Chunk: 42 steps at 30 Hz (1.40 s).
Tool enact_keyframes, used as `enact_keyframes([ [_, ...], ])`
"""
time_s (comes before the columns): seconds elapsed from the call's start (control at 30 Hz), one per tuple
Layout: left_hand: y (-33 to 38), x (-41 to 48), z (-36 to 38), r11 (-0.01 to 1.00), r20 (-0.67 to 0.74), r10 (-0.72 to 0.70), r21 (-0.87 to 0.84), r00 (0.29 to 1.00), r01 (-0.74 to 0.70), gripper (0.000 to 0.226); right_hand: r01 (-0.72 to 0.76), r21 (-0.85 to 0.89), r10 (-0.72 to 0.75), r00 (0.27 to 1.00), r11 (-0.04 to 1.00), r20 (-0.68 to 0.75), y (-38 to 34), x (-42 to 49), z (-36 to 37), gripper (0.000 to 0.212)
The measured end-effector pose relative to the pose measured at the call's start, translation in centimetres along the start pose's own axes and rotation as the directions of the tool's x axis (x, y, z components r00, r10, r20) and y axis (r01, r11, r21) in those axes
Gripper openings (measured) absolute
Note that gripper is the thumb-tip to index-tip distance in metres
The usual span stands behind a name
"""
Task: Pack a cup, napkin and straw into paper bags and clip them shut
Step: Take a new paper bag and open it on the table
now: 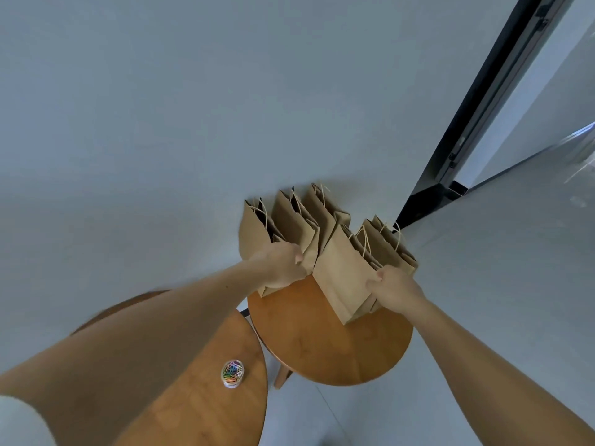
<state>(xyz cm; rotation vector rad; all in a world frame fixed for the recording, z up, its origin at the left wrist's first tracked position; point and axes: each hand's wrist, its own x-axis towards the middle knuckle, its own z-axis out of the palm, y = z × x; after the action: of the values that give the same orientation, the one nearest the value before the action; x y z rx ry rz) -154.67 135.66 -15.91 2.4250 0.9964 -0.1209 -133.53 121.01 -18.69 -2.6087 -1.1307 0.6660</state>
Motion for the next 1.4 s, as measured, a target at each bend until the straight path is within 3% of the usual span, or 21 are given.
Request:
enact_keyframes([
  [0.17, 1.7, 5.3, 3.1, 0.991, 0.010, -0.124, -0.053, 0.992, 0.125, 0.040, 0.032, -0.181, -0.035, 0.999, 0.983, -0.010, 3.7, 8.7, 0.8, 0.023],
  [0.3, 2.9, 8.2, 5.5, 0.978, 0.020, -0.197, -0.070, 0.980, 0.198, 0.040, 0.111, -0.290, -0.116, 0.993, 0.950, -0.001, 6.0, 13.1, 2.2, 0.037],
  [0.6, 3.7, 9.5, 6.9, 0.955, 0.048, -0.276, -0.096, 0.960, 0.279, 0.037, 0.236, -0.286, -0.255, 0.967, 0.929, -0.030, 6.8, 15.8, 2.5, 0.034],
  [0.77, 3.0, 7.1, 5.1, 0.946, -0.020, -0.295, -0.148, 0.955, 0.289, 0.037, 0.353, -0.262, -0.371, 0.929, 0.898, -0.018, 2.7, 13.1, 0.3, 0.030],
  [1.0, -0.7, -1.4, 3.4, 0.928, -0.086, -0.349, -0.169, 0.933, 0.332, 0.041, 0.579, -0.365, -0.609, 0.792, 0.729, 0.040, -6.1, 4.1, 1.7, 0.032],
  [1.4, -15.0, -22.6, 2.8, 0.741, -0.142, -0.660, -0.285, 0.738, 0.608, 0.049, 0.782, -0.248, -0.744, 0.621, 0.571, 0.246, -21.6, -8.9, 13.8, 0.031],
])
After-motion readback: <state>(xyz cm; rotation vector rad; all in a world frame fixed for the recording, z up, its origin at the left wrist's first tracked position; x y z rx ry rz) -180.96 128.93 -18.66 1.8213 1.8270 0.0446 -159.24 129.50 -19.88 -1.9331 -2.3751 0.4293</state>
